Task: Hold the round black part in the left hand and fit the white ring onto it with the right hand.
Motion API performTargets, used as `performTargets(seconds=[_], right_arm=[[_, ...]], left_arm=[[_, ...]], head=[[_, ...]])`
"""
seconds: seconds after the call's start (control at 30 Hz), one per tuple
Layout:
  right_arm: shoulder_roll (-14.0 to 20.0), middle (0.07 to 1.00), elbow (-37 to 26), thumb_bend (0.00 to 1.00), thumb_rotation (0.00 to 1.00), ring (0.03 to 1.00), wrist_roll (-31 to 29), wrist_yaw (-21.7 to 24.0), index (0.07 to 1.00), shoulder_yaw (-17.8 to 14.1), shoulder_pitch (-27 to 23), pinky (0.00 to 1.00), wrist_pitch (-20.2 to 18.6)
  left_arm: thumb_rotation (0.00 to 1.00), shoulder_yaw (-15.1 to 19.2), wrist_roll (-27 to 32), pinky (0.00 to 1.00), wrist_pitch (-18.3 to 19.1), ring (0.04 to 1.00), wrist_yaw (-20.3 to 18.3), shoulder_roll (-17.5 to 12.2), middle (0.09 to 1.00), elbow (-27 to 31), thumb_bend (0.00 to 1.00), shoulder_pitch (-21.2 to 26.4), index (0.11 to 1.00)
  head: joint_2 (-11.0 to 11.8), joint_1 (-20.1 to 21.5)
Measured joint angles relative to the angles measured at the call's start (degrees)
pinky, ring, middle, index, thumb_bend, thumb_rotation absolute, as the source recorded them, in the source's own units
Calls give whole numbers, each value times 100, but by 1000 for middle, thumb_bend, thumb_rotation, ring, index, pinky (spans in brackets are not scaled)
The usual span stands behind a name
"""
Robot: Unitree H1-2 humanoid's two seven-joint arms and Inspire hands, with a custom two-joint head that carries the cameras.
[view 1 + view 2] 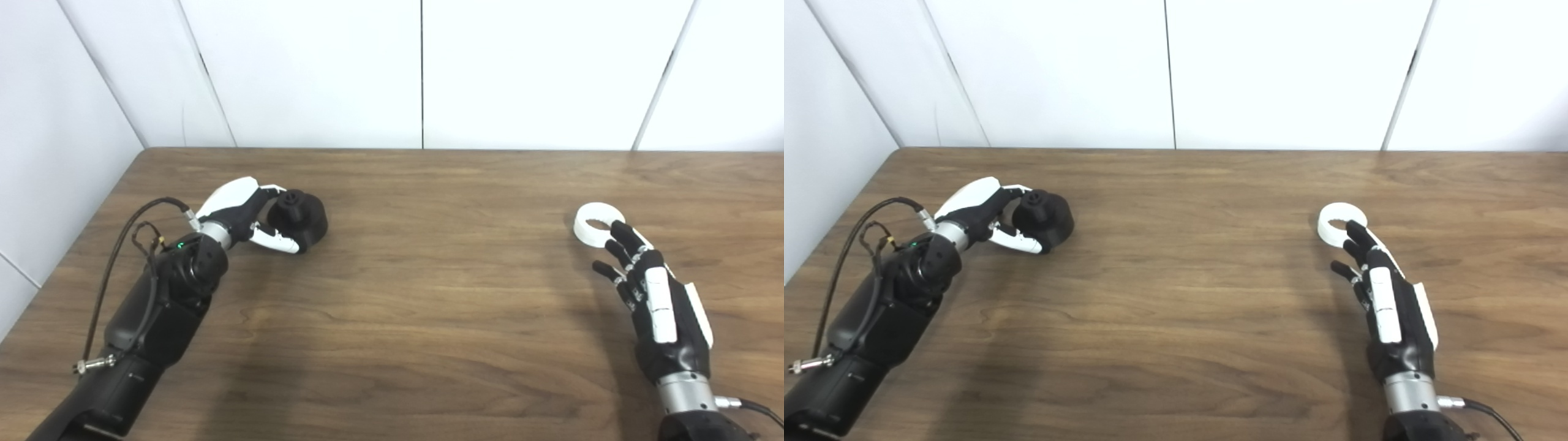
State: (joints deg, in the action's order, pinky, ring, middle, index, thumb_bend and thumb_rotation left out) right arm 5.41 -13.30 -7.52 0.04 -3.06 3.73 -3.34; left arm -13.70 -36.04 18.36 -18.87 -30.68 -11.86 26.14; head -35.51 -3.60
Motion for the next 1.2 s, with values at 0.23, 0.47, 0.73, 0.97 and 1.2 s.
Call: performTargets(seconds=[0.23,0.47,0.73,0.97,1.2], right_arm=[[0,916,0,567,919,920,14,0,858,-2,1,813,0],[2,918,-2,561,917,924,10,2,865,-1,1,816,-1],[7,918,-13,559,920,918,11,3,864,-4,-1,806,-4],[16,923,-17,536,935,923,26,11,872,-1,-3,812,-6],[18,925,-35,548,940,929,31,14,873,-2,-5,829,-14]], left_arm=[[292,17,17,810,-70,940,22,0,909,-6,825,-1,778],[301,17,16,792,-67,939,20,0,913,-5,817,0,749],[273,23,16,778,-67,931,24,0,911,6,819,0,727],[262,43,18,794,-66,936,25,2,916,29,823,-17,723],[268,67,24,814,-79,944,50,21,907,117,827,-92,715]], head=[[-9,-9],[-18,-9],[-35,-18],[-44,-9],[-70,9]])
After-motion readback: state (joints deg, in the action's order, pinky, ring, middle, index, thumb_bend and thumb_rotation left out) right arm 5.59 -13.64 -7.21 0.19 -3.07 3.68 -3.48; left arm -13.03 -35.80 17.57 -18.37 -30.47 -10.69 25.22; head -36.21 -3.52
